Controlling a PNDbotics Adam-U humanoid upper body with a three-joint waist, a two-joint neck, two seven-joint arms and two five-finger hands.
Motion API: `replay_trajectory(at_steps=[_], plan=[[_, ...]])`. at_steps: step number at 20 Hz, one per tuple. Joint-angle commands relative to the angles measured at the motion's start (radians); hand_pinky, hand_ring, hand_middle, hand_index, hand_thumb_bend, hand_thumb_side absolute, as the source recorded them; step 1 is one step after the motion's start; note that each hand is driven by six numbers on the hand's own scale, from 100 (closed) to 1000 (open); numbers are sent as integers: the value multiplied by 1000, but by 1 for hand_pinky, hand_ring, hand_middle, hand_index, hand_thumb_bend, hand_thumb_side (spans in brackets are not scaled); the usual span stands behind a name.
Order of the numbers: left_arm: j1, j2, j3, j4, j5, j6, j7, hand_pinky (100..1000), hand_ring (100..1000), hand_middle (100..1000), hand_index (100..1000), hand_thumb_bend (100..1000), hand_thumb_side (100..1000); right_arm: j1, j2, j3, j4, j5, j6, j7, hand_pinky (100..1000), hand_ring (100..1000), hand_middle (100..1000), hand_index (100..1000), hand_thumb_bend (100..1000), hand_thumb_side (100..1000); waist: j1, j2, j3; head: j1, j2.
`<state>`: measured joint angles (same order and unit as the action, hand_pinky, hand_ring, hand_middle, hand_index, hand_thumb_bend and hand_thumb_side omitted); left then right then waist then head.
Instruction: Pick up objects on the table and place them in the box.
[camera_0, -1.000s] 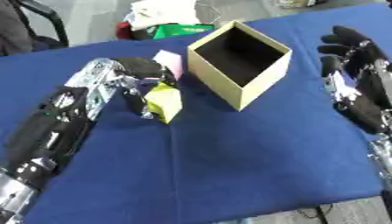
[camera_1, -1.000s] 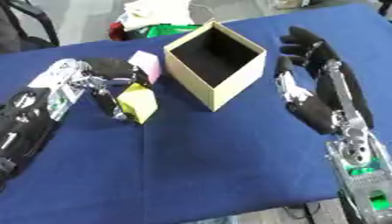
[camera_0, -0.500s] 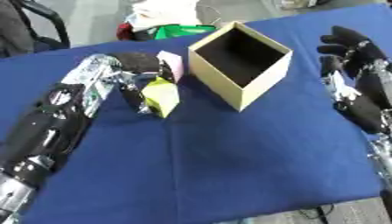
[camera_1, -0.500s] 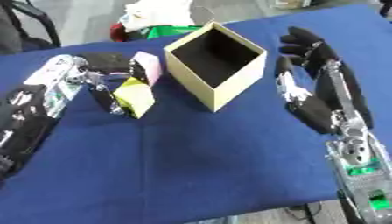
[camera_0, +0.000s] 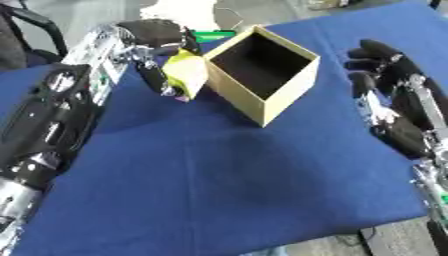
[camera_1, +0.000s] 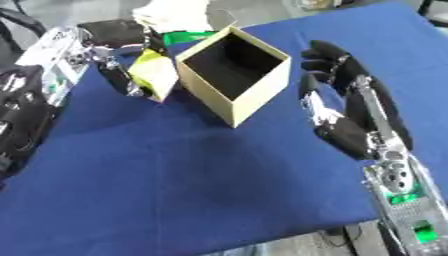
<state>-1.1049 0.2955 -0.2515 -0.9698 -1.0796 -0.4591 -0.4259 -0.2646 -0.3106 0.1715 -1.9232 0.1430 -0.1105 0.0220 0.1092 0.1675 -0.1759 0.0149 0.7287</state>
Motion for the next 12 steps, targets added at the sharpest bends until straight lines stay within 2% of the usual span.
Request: replay_trajectory(at_steps=[1, 6, 12], plan=[[-42, -11, 25, 5, -30, 9, 27, 793, 712, 540, 728, 432, 128, -17, 4, 21, -3, -12, -4, 29, 787, 809, 795, 917, 100, 528, -2, -17, -9, 15, -7], [-67, -49, 35, 28, -80, 7, 64, 796, 720, 547, 733, 436, 128, -28, 6, 54, -1, -25, -10, 69, 787, 809, 794, 917, 100, 530, 10, -17, -51, 42, -13], [-83, -73, 42, 26, -111, 10, 121, 798, 726, 557, 741, 439, 132, -34, 12, 69, 5, -31, -12, 90, 787, 809, 793, 916, 100, 534, 23, -12, -87, 55, -17]])
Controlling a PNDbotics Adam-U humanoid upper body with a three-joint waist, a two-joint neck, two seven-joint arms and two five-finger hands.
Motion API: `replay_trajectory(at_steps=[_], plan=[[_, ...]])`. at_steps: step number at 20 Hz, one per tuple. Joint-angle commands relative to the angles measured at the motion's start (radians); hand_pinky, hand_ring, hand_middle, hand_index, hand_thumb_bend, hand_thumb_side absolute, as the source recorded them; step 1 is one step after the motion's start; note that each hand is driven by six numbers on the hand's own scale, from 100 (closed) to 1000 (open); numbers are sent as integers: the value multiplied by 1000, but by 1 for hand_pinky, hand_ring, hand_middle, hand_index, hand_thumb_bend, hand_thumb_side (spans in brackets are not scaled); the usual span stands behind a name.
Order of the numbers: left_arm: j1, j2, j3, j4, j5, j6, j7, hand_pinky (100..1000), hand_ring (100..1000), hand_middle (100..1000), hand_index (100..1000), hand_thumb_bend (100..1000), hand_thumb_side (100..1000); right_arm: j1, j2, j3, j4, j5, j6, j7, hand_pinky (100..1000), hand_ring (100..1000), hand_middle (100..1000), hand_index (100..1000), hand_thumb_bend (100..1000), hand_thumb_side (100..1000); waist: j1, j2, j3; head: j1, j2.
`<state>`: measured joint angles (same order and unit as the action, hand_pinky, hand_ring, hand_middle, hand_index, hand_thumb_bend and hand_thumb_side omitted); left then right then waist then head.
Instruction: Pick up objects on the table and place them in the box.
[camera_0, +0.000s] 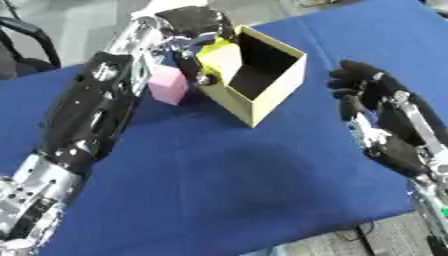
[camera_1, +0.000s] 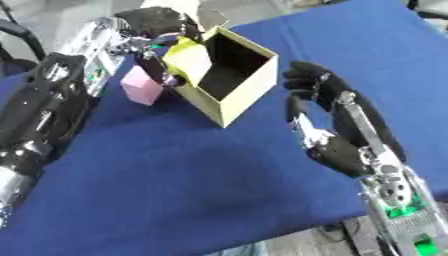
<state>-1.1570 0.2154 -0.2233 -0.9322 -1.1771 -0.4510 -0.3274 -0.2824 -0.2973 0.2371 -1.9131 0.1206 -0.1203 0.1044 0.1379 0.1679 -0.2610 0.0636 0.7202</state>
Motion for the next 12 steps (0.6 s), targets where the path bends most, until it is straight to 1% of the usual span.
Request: replay_trajectory(at_steps=[1, 7, 8, 9, 11, 12], plan=[[-33, 6, 15, -12, -16, 3, 29, 799, 727, 562, 744, 441, 132, -17, -1, 4, -4, -9, -2, 9, 787, 809, 793, 916, 100, 534, -5, -12, -5, 7, -8], [-28, -9, 16, 4, -33, 3, 49, 796, 734, 607, 769, 461, 147, -28, 0, 9, -4, -11, -4, 15, 787, 809, 793, 916, 100, 536, 4, -5, -28, 14, -15], [-26, -12, 16, 10, -35, 1, 49, 794, 736, 626, 782, 488, 150, -30, 0, 10, -4, -11, -4, 16, 787, 810, 794, 917, 100, 536, 5, -3, -32, 14, -17], [-23, -16, 16, 17, -36, -2, 49, 793, 737, 632, 785, 468, 154, -31, 0, 11, -4, -10, -4, 17, 787, 810, 793, 917, 100, 536, 6, -1, -37, 15, -19], [-17, -22, 16, 27, -40, -7, 48, 793, 741, 658, 801, 493, 169, -34, 0, 11, -4, -10, -4, 18, 787, 810, 793, 917, 100, 536, 8, 3, -45, 18, -23], [-15, -24, 15, 31, -44, -9, 47, 794, 750, 692, 820, 527, 186, -34, 0, 11, -4, -10, -4, 18, 787, 810, 793, 917, 100, 537, 9, 4, -48, 19, -23]])
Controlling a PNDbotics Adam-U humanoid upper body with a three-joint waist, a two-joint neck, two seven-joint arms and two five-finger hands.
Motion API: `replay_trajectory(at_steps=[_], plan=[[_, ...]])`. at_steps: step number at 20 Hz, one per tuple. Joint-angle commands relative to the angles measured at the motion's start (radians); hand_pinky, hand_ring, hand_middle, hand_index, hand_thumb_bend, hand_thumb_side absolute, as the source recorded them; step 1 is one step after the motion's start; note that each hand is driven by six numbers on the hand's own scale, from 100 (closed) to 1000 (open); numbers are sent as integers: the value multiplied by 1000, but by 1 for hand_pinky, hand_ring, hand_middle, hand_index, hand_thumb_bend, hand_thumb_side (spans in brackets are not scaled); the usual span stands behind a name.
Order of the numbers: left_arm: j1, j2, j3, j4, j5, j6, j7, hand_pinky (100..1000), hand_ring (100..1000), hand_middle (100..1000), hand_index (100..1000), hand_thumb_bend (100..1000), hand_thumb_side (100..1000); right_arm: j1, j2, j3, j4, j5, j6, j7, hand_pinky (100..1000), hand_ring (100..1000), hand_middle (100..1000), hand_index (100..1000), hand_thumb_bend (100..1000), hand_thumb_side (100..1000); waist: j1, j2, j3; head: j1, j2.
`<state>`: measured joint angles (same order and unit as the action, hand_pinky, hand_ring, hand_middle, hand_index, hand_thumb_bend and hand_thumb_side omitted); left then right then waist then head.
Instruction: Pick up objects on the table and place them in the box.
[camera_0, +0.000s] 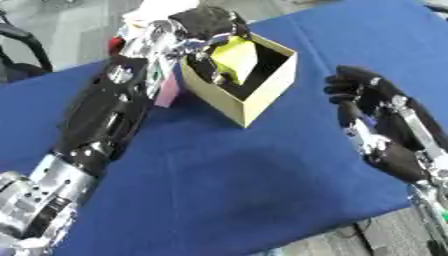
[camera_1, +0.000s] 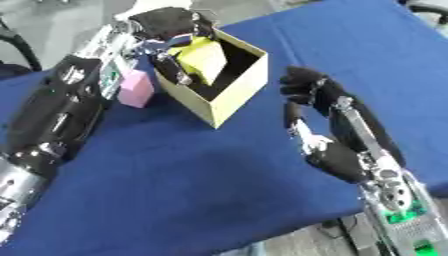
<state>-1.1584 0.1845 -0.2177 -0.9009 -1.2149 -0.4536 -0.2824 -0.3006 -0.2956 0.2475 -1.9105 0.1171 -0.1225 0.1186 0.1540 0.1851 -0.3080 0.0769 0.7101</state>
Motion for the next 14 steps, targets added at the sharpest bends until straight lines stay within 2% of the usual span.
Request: replay_trajectory(at_steps=[1, 2, 5, 10, 14], plan=[[-12, 5, 10, 3, -10, -9, 0, 796, 756, 712, 831, 549, 194, -16, -1, 1, -7, -6, -2, 4, 787, 810, 793, 917, 100, 536, -7, -12, -4, 6, -12], [-11, 4, 10, 5, -13, -10, -2, 798, 762, 731, 842, 592, 216, -17, -1, 0, -7, -6, -2, 3, 787, 809, 793, 917, 100, 536, -7, -12, -4, 7, -12], [-8, 4, 12, 7, -21, -12, -4, 800, 766, 750, 853, 614, 232, -17, -1, 0, -7, -6, -2, 2, 787, 810, 793, 917, 100, 535, -7, -12, -1, 6, -10], [-10, 19, 19, -8, -14, -7, 4, 801, 759, 723, 840, 571, 216, -14, -1, -1, -5, -7, -1, 1, 787, 809, 793, 917, 100, 534, -9, -18, 7, 2, -7], [-23, 75, 32, -65, 36, 9, 8, 801, 747, 689, 821, 550, 207, -3, -3, -7, -2, -5, 0, -4, 787, 809, 793, 917, 100, 534, -14, -31, 25, -6, 0]])
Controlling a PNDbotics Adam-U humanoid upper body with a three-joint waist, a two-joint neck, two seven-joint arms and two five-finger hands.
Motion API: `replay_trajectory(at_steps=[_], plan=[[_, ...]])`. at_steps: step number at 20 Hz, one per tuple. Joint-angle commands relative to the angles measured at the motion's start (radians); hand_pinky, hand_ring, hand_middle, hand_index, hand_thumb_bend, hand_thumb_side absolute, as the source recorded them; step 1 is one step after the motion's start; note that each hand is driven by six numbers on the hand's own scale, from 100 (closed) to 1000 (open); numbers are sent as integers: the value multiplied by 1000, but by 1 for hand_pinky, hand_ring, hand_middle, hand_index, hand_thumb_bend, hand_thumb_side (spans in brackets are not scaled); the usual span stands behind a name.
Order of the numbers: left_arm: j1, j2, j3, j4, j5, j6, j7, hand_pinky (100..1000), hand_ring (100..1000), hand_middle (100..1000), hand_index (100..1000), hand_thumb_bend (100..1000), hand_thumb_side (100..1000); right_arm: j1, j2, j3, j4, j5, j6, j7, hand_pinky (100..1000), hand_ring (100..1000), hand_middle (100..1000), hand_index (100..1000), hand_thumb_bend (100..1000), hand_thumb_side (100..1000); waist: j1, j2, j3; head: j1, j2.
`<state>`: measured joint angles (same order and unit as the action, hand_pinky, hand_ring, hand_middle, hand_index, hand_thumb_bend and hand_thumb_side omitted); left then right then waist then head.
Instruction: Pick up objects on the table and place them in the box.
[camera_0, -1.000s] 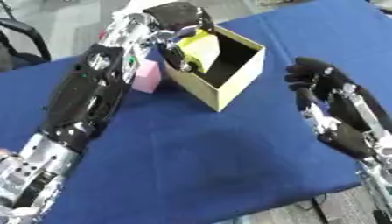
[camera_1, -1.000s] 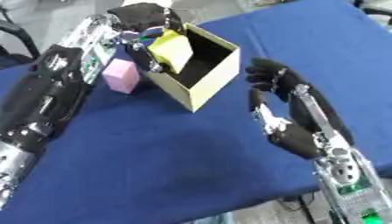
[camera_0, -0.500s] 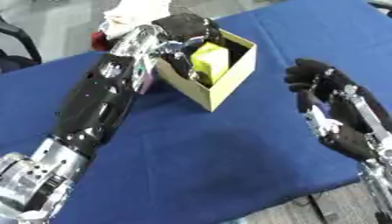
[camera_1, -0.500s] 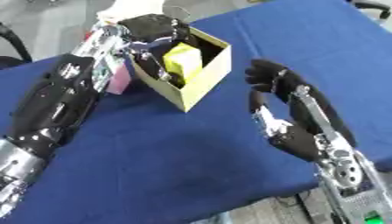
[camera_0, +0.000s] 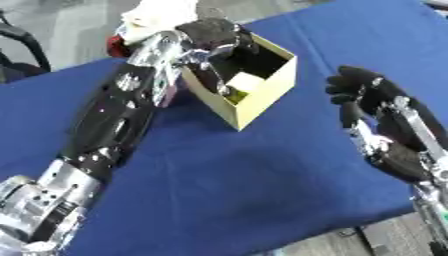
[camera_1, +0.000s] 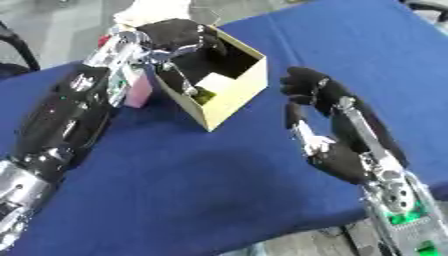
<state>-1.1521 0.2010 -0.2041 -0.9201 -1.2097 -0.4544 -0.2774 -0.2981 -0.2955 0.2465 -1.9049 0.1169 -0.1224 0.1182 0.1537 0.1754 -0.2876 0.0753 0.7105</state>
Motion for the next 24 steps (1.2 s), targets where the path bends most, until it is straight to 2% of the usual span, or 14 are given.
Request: replay_trajectory(at_steps=[1, 6, 11, 16, 21, 24], plan=[[-29, 78, 21, -59, 49, 15, -2, 802, 748, 686, 820, 551, 206, -2, -3, -8, -6, -4, 0, -6, 787, 809, 793, 917, 100, 534, -15, -24, 12, -9, 1], [-4, 174, 25, -80, 104, 34, -75, 810, 757, 696, 821, 578, 195, 13, -4, -17, 1, 2, 1, -16, 787, 809, 793, 917, 100, 533, -20, -37, 46, -25, 9], [39, 236, 37, -34, 93, 47, -124, 813, 763, 703, 821, 587, 182, 17, -4, -22, 3, 4, 0, -22, 787, 809, 793, 918, 100, 532, -22, -42, 67, -36, 13], [64, 245, 65, 36, 55, 64, -127, 810, 762, 697, 817, 571, 161, 17, -3, -24, 2, 5, -1, -24, 787, 810, 793, 918, 100, 532, -25, -39, 71, -32, 10], [70, 229, 86, 93, 17, 70, -103, 807, 761, 692, 815, 561, 150, 12, -2, -23, -2, 3, -1, -23, 787, 810, 793, 918, 100, 532, -29, -31, 62, 12, -2], [73, 219, 91, 116, 0, 65, -90, 808, 762, 691, 815, 560, 145, 10, -1, -23, -4, 3, -1, -22, 787, 810, 793, 918, 100, 532, -29, -26, 58, 23, -2]])
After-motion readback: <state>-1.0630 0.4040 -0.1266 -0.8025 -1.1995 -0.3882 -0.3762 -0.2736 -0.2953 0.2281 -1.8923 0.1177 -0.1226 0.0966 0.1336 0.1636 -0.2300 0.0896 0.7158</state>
